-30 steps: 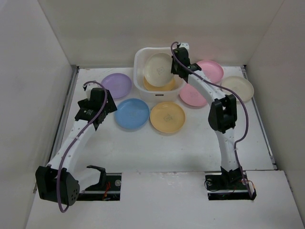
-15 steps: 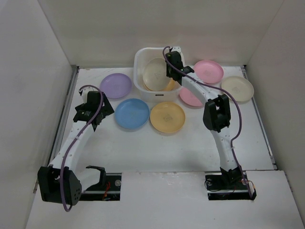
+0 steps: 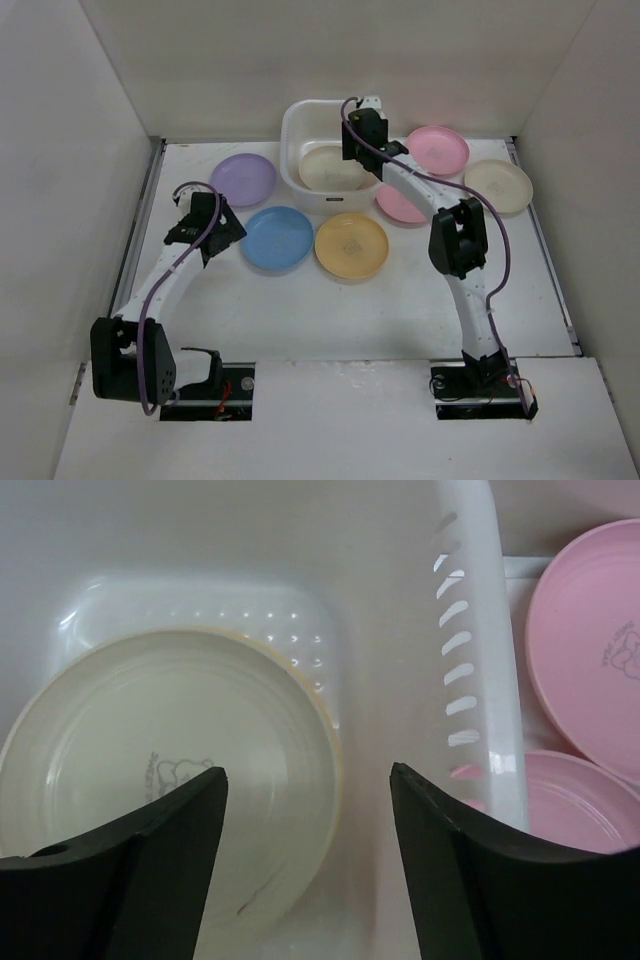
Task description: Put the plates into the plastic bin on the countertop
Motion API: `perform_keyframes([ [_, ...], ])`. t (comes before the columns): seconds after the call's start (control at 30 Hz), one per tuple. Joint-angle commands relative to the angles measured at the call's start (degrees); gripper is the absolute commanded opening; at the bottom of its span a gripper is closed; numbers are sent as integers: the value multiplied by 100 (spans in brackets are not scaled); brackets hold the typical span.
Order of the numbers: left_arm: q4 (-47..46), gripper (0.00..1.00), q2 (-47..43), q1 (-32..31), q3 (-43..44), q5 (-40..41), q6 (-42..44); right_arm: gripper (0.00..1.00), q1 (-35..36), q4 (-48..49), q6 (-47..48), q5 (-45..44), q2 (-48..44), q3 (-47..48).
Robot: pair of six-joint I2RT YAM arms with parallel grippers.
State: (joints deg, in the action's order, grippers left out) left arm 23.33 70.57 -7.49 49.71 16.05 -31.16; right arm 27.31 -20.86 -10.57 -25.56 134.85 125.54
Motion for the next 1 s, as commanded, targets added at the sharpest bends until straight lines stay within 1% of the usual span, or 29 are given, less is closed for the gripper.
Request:
perform_keyframes([
  [0.0,-407,99,167,76,-128,-181,-399,74,121,556,125,-72,-888,-309],
  [0.1,-645,95,457,85,-164,-348,-628,77,182,803,300,16,-1617,-766],
  [0.2,-865,90,809,7,-173,-375,-760,78,261,838,546,78,-2294,-1328],
  [0.27,-988,86,1081,-73,-146,-349,-813,79,288,899,591,69,-2795,-1907],
  [0.37,-1094,80,1424,-161,-67,-375,-787,79,314,1119,416,104,-3594,-2952],
  [0.53,-1024,63,1855,-336,179,-419,-638,79,419,1260,204,122,-4694,-4298],
  [0.63,-927,49,2005,-424,240,-401,-550,79,481,1321,143,69,-5212,-4853],
  [0.7,-813,37,2110,-442,267,-419,-523,79,490,1339,47,60,-5503,-5152],
  [0.77,-734,27,2172,-460,267,-419,-505,79,499,1348,-76,60,-5758,-5407],
  [0.87,-655,11,2137,-477,188,-384,-505,79,499,1392,-174,78,-6074,-5732],
  [0.97,-628,4,1734,-486,4,-305,-505,79,499,1401,-217,78,-6268,-5943],
])
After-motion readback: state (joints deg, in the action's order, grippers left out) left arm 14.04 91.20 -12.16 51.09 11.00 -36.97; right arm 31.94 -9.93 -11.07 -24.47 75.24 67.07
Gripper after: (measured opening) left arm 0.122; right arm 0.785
